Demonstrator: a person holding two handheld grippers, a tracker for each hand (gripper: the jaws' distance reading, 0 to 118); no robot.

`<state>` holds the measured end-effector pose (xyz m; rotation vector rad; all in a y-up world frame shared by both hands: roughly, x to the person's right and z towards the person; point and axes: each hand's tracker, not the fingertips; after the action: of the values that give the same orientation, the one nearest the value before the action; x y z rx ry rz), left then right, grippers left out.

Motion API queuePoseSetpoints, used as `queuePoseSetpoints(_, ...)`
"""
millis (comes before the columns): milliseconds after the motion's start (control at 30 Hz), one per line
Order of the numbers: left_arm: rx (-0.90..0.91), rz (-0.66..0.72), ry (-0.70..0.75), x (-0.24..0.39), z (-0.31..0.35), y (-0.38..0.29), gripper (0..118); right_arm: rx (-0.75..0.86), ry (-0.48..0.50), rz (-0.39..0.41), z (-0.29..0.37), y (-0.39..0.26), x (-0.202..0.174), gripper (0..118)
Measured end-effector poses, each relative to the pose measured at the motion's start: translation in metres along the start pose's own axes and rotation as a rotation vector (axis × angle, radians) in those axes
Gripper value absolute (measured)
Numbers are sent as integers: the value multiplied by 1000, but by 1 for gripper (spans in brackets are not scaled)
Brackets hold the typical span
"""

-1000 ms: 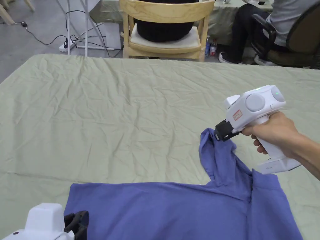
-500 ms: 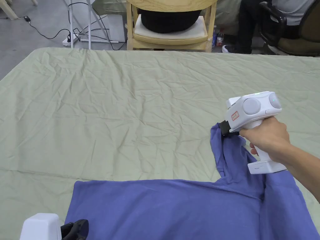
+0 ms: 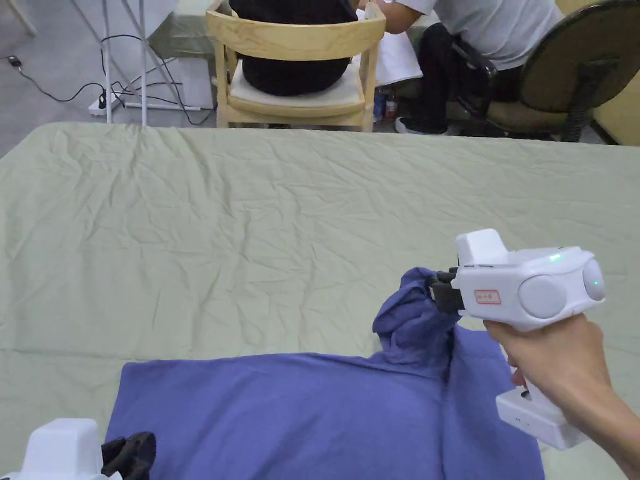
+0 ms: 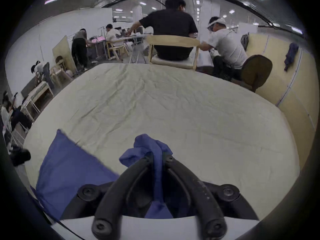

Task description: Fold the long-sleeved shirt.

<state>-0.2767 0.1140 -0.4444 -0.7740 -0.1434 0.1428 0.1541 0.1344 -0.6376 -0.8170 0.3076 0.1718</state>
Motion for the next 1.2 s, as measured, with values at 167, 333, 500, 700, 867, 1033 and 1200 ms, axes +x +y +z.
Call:
queuePoseSetpoints(167, 0, 0, -7, 9, 19, -11, 0, 0, -14, -79, 31, -65, -17, 10)
queuePoseSetpoints(333, -17, 4, -4, 7, 24, -21, 0, -89, -7, -167, 14, -125, -33, 10)
queuePoseSetpoints(500, -33, 23, 4, 2, 24, -28, 0, -162, -3, -207, -11, -152, -37, 10)
queuePoseSetpoints(700, -35, 22, 17, -7, 24, -29, 0, -139, -15, -190, -10, -148, -39, 52)
queuePoseSetpoints(867, -20, 36, 33, -14, 23, -27, 0, -101, 14, -173, 20, -145, -43, 67)
queuePoseSetpoints(1033, 13, 30, 50, -17, 32, -20, 0, 36, -47, -129, 78, -135, -52, 67)
queuePoseSetpoints(1200, 62, 23, 69, -16, 54, -13, 0, 157, -162, -133, 144, -133, -56, 67)
